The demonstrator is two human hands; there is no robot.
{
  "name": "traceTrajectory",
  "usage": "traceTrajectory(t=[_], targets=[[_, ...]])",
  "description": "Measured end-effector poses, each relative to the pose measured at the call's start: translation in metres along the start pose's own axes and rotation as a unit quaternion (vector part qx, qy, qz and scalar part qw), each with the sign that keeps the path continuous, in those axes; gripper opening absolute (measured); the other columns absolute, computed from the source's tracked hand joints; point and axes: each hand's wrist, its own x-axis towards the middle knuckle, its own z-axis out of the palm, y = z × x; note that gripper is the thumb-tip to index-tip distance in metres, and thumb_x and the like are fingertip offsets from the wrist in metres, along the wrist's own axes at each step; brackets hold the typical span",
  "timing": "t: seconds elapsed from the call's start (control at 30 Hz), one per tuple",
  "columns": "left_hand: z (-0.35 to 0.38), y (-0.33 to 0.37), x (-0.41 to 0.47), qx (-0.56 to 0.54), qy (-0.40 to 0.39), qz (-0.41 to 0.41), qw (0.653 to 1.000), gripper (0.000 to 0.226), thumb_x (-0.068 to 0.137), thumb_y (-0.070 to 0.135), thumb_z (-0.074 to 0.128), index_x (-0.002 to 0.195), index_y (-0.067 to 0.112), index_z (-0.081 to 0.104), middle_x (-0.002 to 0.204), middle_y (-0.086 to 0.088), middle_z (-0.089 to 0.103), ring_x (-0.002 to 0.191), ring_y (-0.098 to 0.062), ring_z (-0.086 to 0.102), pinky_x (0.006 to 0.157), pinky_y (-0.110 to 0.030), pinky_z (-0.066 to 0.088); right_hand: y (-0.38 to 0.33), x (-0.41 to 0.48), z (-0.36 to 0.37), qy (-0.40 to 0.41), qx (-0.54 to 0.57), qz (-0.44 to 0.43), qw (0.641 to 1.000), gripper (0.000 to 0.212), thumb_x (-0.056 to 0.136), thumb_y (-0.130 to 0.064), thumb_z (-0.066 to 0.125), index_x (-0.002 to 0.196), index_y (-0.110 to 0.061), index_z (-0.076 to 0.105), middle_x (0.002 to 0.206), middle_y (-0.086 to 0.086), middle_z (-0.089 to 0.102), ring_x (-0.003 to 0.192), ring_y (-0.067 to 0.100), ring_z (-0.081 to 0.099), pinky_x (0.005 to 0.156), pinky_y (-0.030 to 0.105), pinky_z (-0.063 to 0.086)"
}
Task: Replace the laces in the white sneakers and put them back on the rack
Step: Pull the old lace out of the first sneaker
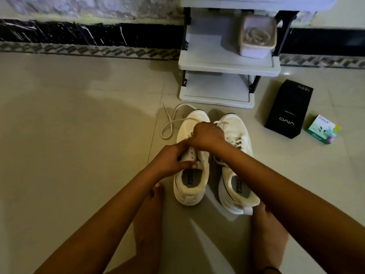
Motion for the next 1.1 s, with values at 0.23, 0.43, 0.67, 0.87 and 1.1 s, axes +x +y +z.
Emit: traceTrajectory(t=[0.23,0.43,0.67,0.87,1.1], targets=[[0.001,0.0,-0.003,-0.025,0.005,-0.001,1.0,0.074,0.078,0.035,0.074,0.141,0.024,0.038,0.131,-0.004,0.056,0.117,-0.02,0.055,0.093,-0.027,0.045,0.012,-0.004,0.005,-0.015,0.207,0.028,0.978,0.028,0.086,-0.029,0.063,0.108,-0.012,0.064,0.117,0.012,0.058,0.111,0.027,0.054,0.088,0.035,0.046],[0.001,0.0,-0.003,-0.036,0.002,-0.001,0.999,0.074,0.078,0.036,0.073,0.141,0.024,0.038,0.135,-0.003,0.054,0.12,-0.019,0.053,0.093,-0.023,0.043,0.018,-0.013,0.005,0.028,-0.047,-0.014,0.998,0.044,0.086,-0.044,0.057,0.124,-0.023,0.055,0.132,0.011,0.042,0.123,0.028,0.039,0.094,0.039,0.038],[0.002,-0.001,-0.002,0.009,0.009,-0.018,1.0,0.078,0.077,0.04,0.073,0.143,0.02,0.037,0.135,-0.003,0.054,0.118,-0.019,0.054,0.086,-0.018,0.037,0.005,-0.01,0.002,0.074,-0.034,-0.034,0.996,0.031,0.087,-0.031,0.058,0.109,-0.01,0.066,0.115,0.008,0.059,0.108,0.025,0.054,0.088,0.034,0.043],[0.001,0.002,-0.003,0.007,0.014,-0.015,1.0,0.069,0.077,0.038,0.073,0.138,0.024,0.042,0.126,-0.003,0.06,0.11,-0.018,0.057,0.08,-0.019,0.037,0.001,-0.013,0.01,0.017,0.198,0.004,0.98,0.027,0.088,-0.022,0.056,0.111,-0.01,0.064,0.118,0.013,0.056,0.102,0.026,0.056,0.084,0.034,0.047],[0.001,0.003,-0.005,0.019,0.004,-0.031,0.999,0.081,0.079,0.041,0.071,0.146,0.021,0.03,0.139,-0.005,0.05,0.121,-0.02,0.051,0.089,-0.019,0.035,0.014,-0.015,0.012,0.135,-0.098,-0.021,0.986,0.031,0.088,-0.032,0.054,0.112,-0.015,0.065,0.123,0.011,0.051,0.114,0.028,0.046,0.092,0.037,0.038]])
